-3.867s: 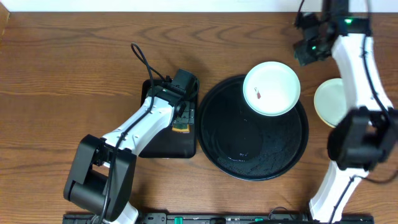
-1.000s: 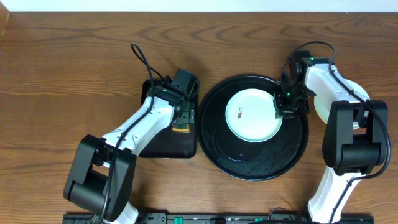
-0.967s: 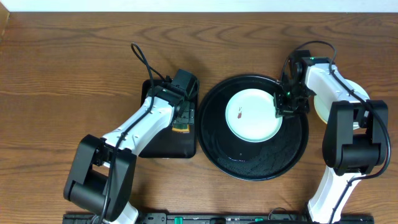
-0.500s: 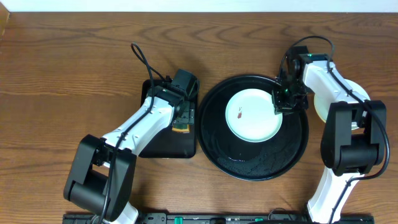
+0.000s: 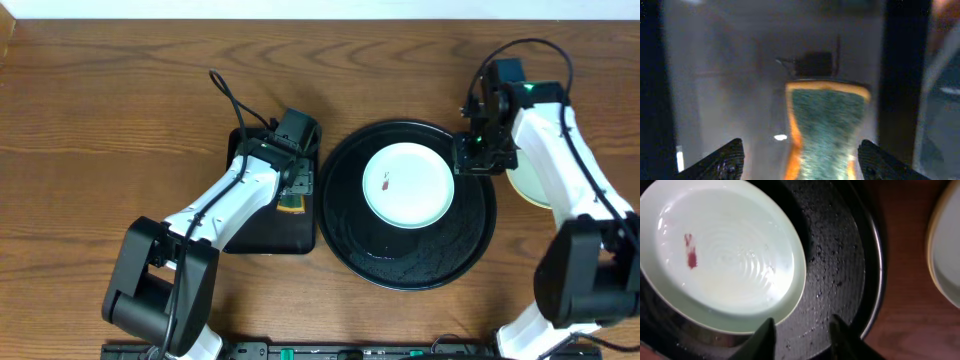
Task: Clean dirty plates on tray and stack at the side
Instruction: 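Drag the remaining green plate toward the round tray center with right gripper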
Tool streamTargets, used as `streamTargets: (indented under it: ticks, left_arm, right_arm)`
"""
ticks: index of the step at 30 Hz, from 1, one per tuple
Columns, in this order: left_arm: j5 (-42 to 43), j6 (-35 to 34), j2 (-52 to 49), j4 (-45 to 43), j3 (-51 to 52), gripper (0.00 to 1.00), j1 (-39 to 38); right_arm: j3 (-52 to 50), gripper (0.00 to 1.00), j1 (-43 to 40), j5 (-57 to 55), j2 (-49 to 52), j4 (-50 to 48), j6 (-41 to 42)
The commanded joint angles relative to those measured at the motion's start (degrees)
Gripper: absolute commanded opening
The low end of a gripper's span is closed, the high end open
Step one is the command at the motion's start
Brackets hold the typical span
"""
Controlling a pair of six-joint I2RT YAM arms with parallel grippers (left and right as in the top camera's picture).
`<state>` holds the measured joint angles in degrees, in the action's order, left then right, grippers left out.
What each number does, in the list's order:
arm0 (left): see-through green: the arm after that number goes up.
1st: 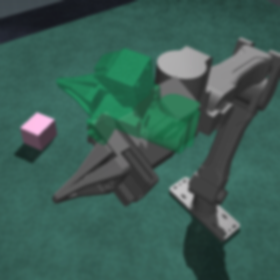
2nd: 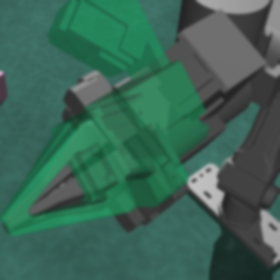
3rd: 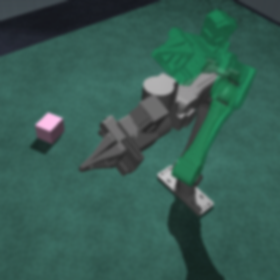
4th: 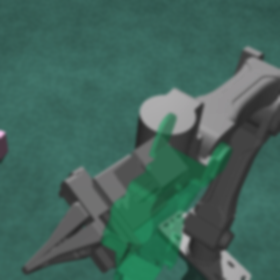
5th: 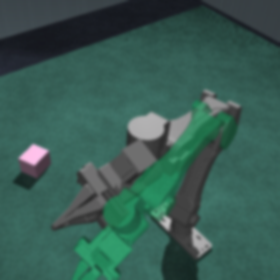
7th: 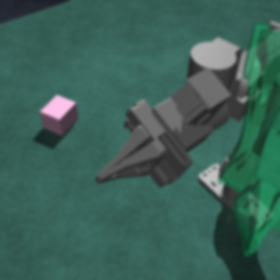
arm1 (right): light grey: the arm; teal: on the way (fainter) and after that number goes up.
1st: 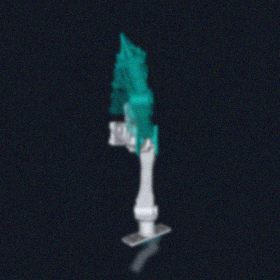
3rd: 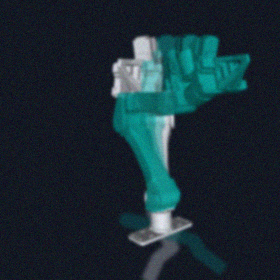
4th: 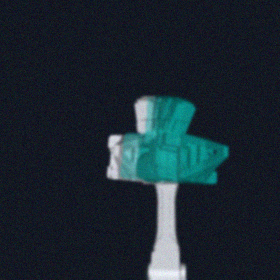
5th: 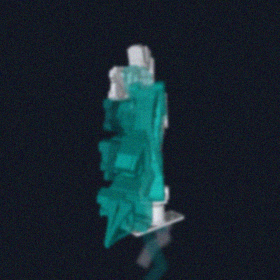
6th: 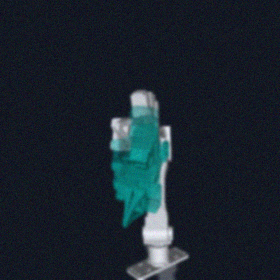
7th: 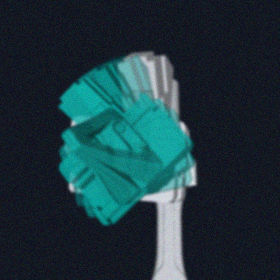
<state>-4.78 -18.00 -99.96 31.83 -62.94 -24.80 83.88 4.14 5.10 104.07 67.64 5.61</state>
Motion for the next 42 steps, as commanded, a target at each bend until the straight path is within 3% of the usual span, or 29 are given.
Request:
streamTargets:
  ticks: [1, 4, 12, 14, 15, 16, 17, 19, 21, 23, 28, 30, 34, 40, 42]
  left_arm:
    - [4.37, -0.11, 0.52, -1.29, 1.75, 0.73, -0.15]
    - [4.39, -0.09, 0.2, -3.85, 3.34, 0.67, -0.35]
    - [4.33, -0.09, -1.66, -6.43, 3.87, 0.63, -0.39]
    - [4.33, -0.07, -2.75, -7.1, 3.87, 0.5, -0.42]
    - [4.33, -0.07, -3.23, -7.3, 3.87, 0.37, -0.39]
    - [4.33, -0.07, -3.63, -7.56, 3.87, 0.24, -0.39]
    - [4.33, -0.02, -3.8, -7.76, 3.87, 0.18, -0.35]
    - [4.15, 0.76, -3.65, -7.74, 3.78, 0.15, -0.09]
    - [4.13, 3.06, -2.62, -6.71, 3.15, 0.17, 0.81]
    - [4.15, 4.04, -1.11, -4.61, 2.08, 0.53, 2.19]
    - [4.39, 3.76, 3.15, -0.72, 1.31, 0.54, 5.92]
    - [4.68, 2.51, 3.41, 0.26, 1.33, 0.61, 6.58]
    - [10.6, 2.32, 3.17, 0.02, 2.99, 0.62, 6.4]
    - [10.16, 2.34, 1.11, -1.14, 3.61, 0.62, 6.19]
    - [10.16, 2.56, 0.48, -1.09, 3.61, 0.61, 6.19]
  right_arm:
    - [-0.13, 0.41, 0.04, -0.57, 0.57, 0.61, -0.52]
    - [-1.14, 0.55, 0.02, -0.55, 0.57, 0.48, -0.5]
    - [-3.02, 0.54, 0.04, -0.55, 0.57, 0.07, -0.5]
    - [-3.06, 0.55, 0.04, -0.55, 0.57, 0.04, -0.5]
    - [-3.06, 0.56, 0.04, -0.55, 0.57, 0.02, -0.52]
    - [-3.06, 0.63, 0.04, -0.55, 0.57, 0.02, -0.5]
    - [-3.06, 0.79, 0.04, -0.52, 0.57, 0.0, -0.48]
    - [-3.06, 0.94, 0.04, -0.5, 0.57, -0.17, -0.48]
    - [-3.08, 0.99, 0.04, 0.04, 0.57, -0.33, -0.48]
    - [-3.08, 0.99, 0.07, 1.68, 0.57, -0.63, -0.5]
    - [-3.13, 0.99, 0.81, 4.57, 0.57, -0.79, -0.52]
    - [-3.15, 0.99, 1.25, 4.57, 0.57, -0.68, -0.5]
    - [-4.02, 0.99, 2.14, 4.13, 0.57, -0.74, -0.5]
    - [-7.21, 0.99, 2.49, 4.13, 0.57, -2.27, -0.46]
    - [-8.26, 0.9, 2.49, 3.8, 0.57, -2.62, -0.5]
